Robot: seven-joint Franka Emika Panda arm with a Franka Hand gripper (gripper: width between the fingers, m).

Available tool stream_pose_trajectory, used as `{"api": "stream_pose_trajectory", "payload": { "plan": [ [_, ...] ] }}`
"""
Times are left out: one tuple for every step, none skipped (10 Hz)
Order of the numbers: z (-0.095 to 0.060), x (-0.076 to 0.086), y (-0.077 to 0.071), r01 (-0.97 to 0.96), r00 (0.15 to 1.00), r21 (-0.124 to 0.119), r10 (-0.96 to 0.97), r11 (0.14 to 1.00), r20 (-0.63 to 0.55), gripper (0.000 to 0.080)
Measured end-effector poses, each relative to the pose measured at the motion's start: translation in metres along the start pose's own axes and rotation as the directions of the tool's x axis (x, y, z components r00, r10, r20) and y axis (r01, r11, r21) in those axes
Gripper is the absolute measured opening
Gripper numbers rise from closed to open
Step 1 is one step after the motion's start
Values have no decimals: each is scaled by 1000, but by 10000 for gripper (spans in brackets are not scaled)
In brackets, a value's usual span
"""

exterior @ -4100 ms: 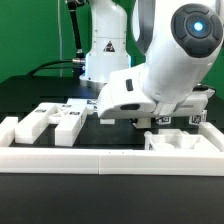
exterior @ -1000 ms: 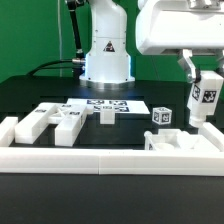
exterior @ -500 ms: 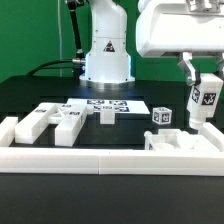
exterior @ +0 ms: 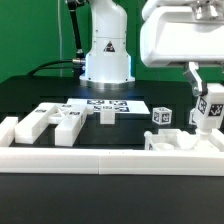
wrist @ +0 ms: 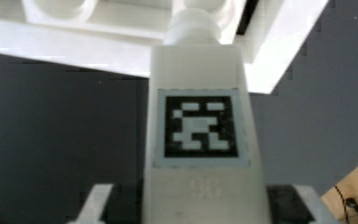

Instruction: Assemble chair

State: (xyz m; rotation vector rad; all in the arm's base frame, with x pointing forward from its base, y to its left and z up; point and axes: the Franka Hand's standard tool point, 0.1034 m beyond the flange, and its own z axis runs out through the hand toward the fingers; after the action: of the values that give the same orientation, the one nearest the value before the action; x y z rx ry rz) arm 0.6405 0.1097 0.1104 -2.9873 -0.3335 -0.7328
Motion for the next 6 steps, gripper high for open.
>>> {"api": "stream_pose_trajectory", "payload": {
  "plan": [
    [1,-1,-1,1,1000,1,-1,1000,3,291],
    [3,-3,-2,3,1000,2,-3,1000,7,291],
    [4,-5,-2,3,1000,2,-3,1000,9,291],
    [6,-7,-3,3,1000,3,-3,1000,13,291],
    [6,-7,-3,3,1000,3,-3,1000,14,291],
    [7,-7,-3,3,1000,3,-3,1000,14,291]
  ]
}}
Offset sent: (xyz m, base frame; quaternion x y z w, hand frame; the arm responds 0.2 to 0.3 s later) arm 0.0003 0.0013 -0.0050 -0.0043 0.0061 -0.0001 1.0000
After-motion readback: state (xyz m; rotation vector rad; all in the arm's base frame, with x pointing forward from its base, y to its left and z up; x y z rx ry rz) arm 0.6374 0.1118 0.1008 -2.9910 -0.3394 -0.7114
